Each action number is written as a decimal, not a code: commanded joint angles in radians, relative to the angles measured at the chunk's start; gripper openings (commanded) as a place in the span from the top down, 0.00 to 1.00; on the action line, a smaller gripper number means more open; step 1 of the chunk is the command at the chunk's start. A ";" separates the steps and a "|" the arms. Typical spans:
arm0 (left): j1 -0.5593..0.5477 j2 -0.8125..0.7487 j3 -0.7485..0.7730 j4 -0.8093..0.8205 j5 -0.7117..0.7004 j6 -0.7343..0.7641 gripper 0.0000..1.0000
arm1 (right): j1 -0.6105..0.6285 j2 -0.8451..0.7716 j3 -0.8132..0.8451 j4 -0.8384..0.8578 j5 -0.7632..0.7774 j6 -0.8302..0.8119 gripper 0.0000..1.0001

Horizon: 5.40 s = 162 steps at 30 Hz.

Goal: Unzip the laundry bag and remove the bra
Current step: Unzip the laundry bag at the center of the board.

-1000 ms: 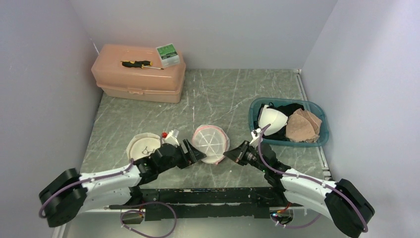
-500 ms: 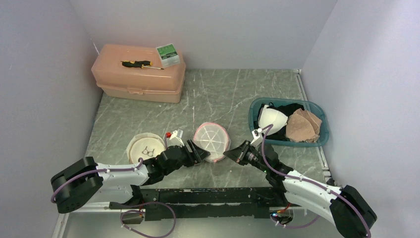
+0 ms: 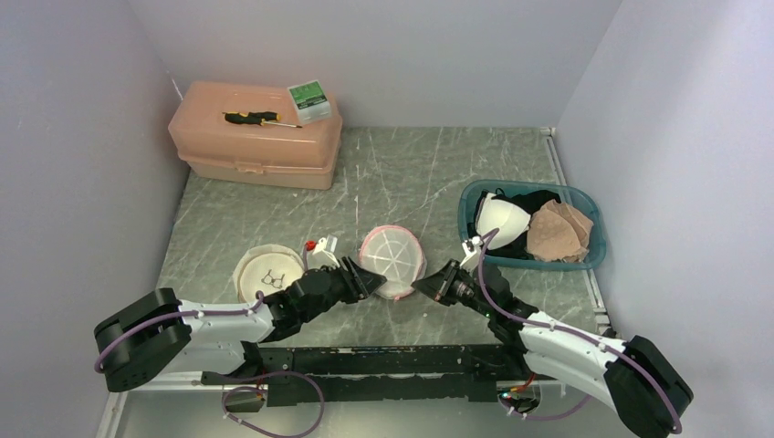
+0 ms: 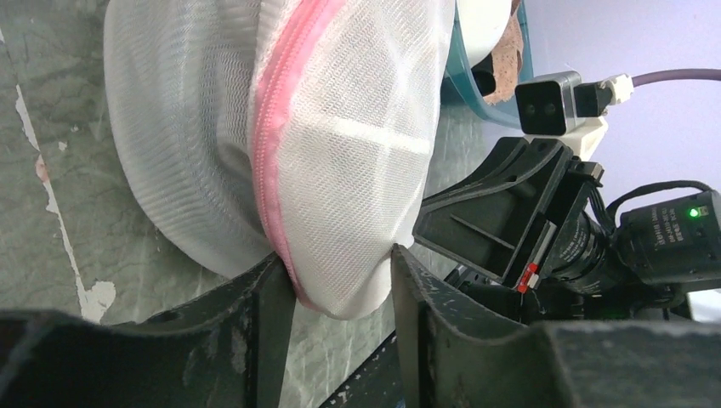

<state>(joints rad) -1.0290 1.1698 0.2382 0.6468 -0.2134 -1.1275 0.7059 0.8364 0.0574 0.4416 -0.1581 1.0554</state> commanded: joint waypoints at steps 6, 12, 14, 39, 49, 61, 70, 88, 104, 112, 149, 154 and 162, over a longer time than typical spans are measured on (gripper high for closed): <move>-0.005 -0.067 0.011 0.024 -0.009 0.035 0.75 | 0.007 -0.086 0.114 -0.155 0.030 -0.102 0.71; -0.003 -0.125 0.094 -0.197 -0.025 -0.009 0.97 | 0.007 -0.187 0.209 -0.381 0.086 -0.285 0.40; 0.002 -0.120 0.125 -0.253 -0.021 -0.036 0.97 | 0.009 -0.222 0.239 -0.447 0.093 -0.345 0.38; 0.225 0.022 0.313 -0.410 0.351 -0.293 0.97 | 0.075 -0.039 0.272 -0.265 -0.008 -0.518 0.47; 0.231 0.011 0.310 -0.421 0.346 -0.303 0.97 | 0.075 -0.013 0.235 -0.144 -0.044 -0.481 0.49; 0.232 -0.017 0.294 -0.435 0.331 -0.302 0.97 | 0.075 0.013 0.201 -0.064 -0.126 -0.396 0.55; 0.242 -0.036 0.291 -0.457 0.319 -0.298 0.97 | 0.075 -0.039 0.109 0.002 -0.149 -0.322 0.52; 0.244 -0.044 0.278 -0.417 0.358 -0.333 0.97 | 0.020 0.133 0.095 0.311 -0.267 -0.184 0.39; 0.252 -0.068 0.257 -0.418 0.350 -0.349 0.97 | -0.047 0.283 0.055 0.567 -0.372 -0.091 0.46; 0.259 -0.086 0.257 -0.435 0.347 -0.348 0.97 | -0.050 0.354 0.057 0.603 -0.393 -0.097 0.46; 0.270 -0.058 0.246 -0.406 0.364 -0.358 0.97 | -0.051 0.397 0.064 0.611 -0.401 -0.119 0.81; 0.270 -0.062 0.241 -0.406 0.362 -0.359 0.97 | -0.051 0.392 0.062 0.605 -0.397 -0.120 0.87; 0.271 -0.068 0.230 -0.404 0.362 -0.361 0.97 | -0.051 0.329 0.055 0.537 -0.385 -0.145 1.00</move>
<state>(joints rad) -0.7624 1.1099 0.4778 0.2222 0.1360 -1.4841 0.6567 1.2205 0.1146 0.9920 -0.5575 0.9497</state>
